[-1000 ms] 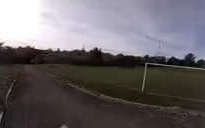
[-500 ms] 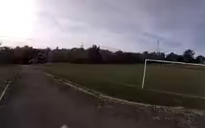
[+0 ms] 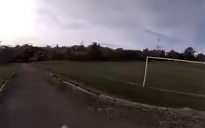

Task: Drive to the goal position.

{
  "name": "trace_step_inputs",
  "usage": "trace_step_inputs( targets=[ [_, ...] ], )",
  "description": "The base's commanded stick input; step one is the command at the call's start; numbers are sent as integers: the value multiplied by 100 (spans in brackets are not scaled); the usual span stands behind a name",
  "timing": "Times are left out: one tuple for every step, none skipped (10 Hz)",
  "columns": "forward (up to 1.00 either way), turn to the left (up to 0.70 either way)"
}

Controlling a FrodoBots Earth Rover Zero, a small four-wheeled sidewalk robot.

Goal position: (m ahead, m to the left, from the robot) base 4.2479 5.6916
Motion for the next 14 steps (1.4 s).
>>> trace_step_inputs(
  targets=[
    [0, 70],
    [0, 70],
    [0, 70],
    [0, 70],
    [0, 70],
    [0, 70],
    [0, 70],
    [0, 70],
    [0, 70],
    [0, 70],
    [0, 70],
    [0, 70],
    [0, 70],
    [0, 70]
  ],
)
